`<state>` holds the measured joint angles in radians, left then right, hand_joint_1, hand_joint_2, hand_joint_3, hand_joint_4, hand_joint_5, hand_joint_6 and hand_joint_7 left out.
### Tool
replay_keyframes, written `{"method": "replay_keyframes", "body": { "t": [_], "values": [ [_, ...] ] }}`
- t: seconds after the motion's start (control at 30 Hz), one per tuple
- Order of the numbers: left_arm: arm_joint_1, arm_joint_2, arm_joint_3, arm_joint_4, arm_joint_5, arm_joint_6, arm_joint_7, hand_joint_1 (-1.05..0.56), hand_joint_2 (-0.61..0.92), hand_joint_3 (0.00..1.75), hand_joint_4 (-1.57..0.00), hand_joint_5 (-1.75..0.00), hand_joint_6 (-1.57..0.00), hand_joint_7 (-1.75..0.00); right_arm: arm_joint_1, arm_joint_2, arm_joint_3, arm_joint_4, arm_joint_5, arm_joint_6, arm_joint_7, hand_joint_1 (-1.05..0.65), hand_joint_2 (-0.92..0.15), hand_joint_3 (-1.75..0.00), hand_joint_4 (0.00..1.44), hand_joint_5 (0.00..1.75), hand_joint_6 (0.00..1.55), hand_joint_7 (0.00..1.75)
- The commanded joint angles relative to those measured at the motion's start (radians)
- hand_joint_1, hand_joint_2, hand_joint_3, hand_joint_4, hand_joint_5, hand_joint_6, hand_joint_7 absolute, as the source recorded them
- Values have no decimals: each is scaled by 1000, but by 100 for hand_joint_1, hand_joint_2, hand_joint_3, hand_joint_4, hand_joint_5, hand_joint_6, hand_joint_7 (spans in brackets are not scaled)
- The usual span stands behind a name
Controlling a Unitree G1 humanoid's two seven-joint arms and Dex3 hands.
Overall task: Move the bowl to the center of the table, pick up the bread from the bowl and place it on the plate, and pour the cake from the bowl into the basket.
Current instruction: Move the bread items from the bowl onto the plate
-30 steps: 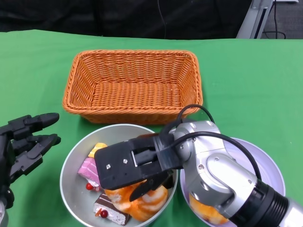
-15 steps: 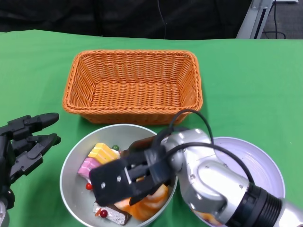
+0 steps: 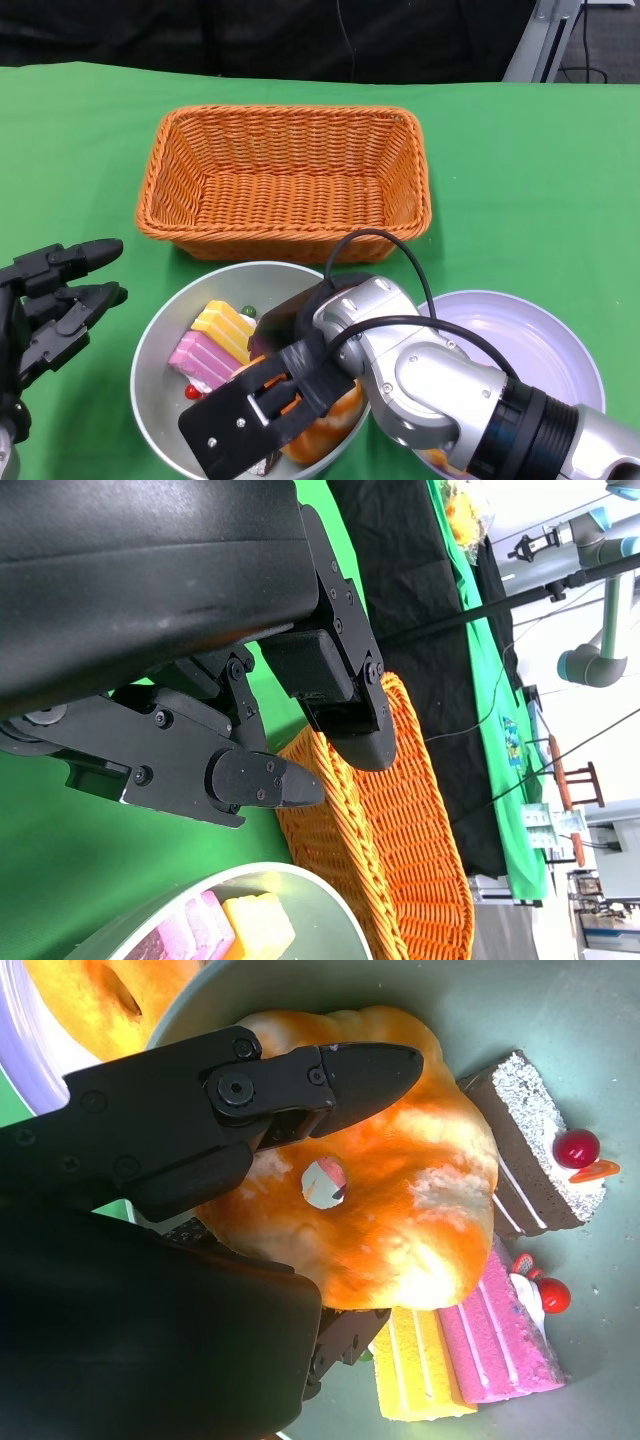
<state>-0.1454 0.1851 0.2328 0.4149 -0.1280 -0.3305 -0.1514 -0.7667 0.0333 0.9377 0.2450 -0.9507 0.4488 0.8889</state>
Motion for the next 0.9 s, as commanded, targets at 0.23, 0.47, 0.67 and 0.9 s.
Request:
{"method": "replay_keyframes", "body": {
  "t": [0.23, 0.47, 0.67, 0.9],
  "values": [
    [8, 0, 9, -5, 2, -15, 23, -13, 92, 22, -81, -65, -102, -5, 6, -13, -4, 19, -2, -7, 14, -76, -92, -25, 66, 105, 58, 6],
    [8, -3, 10, -5, -4, -11, 22, -13, 92, 21, -82, -64, -103, -5, 6, -14, -6, 19, -3, -9, 14, -76, -92, -25, 67, 104, 58, 5],
    [9, 0, 10, -4, -1, -20, 19, -12, 92, 21, -82, -63, -103, -4, 7, -15, -7, 17, -4, -9, 16, -76, -92, -25, 67, 104, 59, 4],
    [7, 1, 12, 1, -10, -15, 12, -13, 92, 21, -83, -61, -103, -4, 7, -11, -7, 22, -5, -10, 14, -76, -92, -25, 67, 104, 59, 4]
  ]
}}
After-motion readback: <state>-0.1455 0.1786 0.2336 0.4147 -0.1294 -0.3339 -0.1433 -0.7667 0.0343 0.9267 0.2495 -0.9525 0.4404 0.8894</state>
